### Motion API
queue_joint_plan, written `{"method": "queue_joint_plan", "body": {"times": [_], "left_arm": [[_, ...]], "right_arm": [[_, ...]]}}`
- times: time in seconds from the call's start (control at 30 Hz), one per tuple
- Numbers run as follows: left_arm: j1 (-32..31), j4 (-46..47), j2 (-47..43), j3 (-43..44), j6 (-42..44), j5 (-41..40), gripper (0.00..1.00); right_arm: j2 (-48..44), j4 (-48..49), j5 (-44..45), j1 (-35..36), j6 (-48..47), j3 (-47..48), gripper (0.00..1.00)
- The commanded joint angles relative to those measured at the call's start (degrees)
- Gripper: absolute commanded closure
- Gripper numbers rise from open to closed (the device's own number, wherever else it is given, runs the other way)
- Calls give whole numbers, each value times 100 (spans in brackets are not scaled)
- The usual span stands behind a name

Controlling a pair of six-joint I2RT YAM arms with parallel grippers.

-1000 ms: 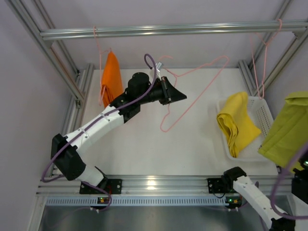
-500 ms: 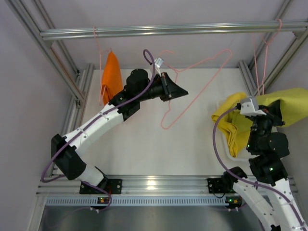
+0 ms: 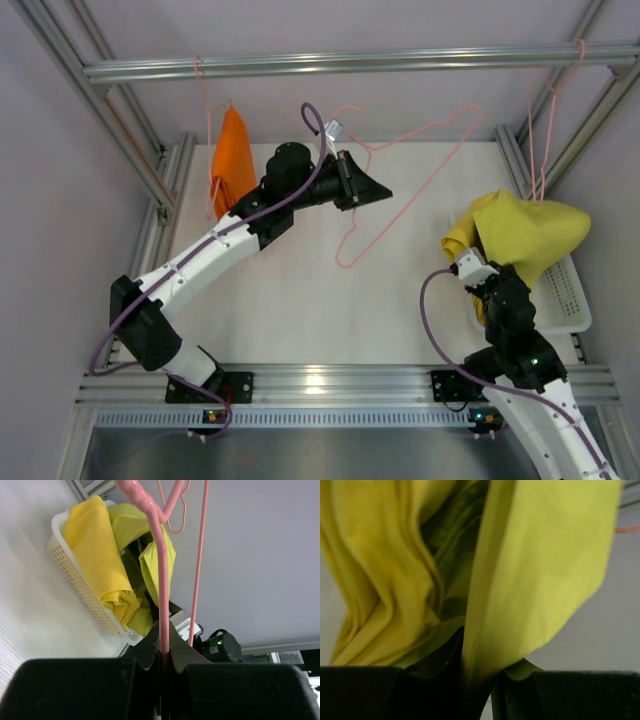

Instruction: Remove the trousers from the hanger

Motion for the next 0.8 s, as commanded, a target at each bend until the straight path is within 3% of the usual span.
{"method": "queue_joint_plan", "body": {"times": [0.0,0.1,0.13,0.17,0.23,0.3,0.4,0.6,0.77], "left_arm": [[14,275,-8,262,12,28,100],[14,188,-34,289,83,19,100],[14,170,-60,289,118,19,100],[14,152,-69,271,179,2,100],[14,143,-104,254,223,-7,100],[14,152,-104,210,241,-7,100],[14,152,-122,166,276,-33,100],[5,-84,-183,174,399,-253,100],[-39,-436,-227,201,496,-543,100]], "right_arm": [[269,-178,-582,70,537,-235,77],[761,-2,-723,61,669,-297,65],[902,7,-784,52,695,-271,48],[929,-45,-846,52,704,-192,39],[868,-290,-1065,43,801,-8,23],[798,-554,-1354,34,1002,501,16],[850,-1134,-2003,43,1440,1572,11],[1034,-1522,-3210,52,2337,3480,10],[1737,-1637,-3115,43,2971,4124,20]]}}
